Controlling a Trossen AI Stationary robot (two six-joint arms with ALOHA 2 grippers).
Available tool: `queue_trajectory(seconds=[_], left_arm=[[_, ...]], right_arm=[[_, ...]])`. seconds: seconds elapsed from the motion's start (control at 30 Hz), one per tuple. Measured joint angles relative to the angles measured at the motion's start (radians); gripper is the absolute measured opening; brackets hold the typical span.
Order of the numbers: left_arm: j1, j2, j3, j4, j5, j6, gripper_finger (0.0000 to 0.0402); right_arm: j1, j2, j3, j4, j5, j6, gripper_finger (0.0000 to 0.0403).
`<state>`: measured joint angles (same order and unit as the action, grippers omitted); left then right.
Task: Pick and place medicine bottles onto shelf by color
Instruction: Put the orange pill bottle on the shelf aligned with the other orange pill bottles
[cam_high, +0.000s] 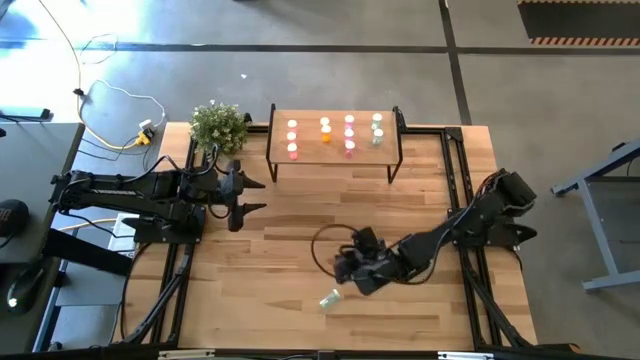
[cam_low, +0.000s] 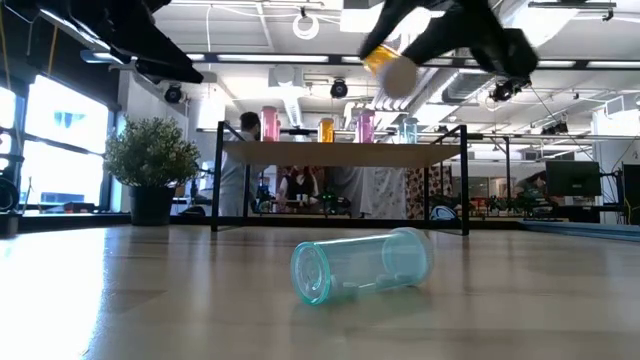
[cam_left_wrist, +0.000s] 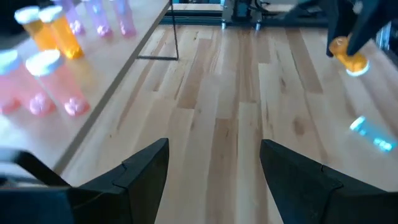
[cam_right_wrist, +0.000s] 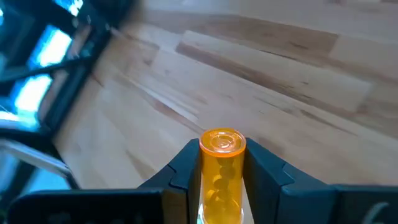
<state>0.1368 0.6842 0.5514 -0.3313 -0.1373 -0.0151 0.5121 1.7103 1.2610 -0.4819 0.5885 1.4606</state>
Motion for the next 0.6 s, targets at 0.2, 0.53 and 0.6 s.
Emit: queue_trajectory(seconds=[0.2, 0.53, 0.6], left_arm=[[0.0, 0.0, 0.0, 0.0, 0.039, 0.13, 0.0241], [-0.015, 0.0, 0.0, 0.001, 0.145, 0.264, 0.0241], [-0.034, 0.0, 0.0, 0.009, 0.158, 0.293, 0.0241]], right_arm=[[-0.101, 0.0, 0.0, 0.179, -0.123, 0.027, 0.0083], [-0.271, 0.0, 0.0, 0.45, -0.382, 0.132, 0.0083], [-0.297, 0.0, 0.0, 0.471, -0.423, 0.174, 0.0083]])
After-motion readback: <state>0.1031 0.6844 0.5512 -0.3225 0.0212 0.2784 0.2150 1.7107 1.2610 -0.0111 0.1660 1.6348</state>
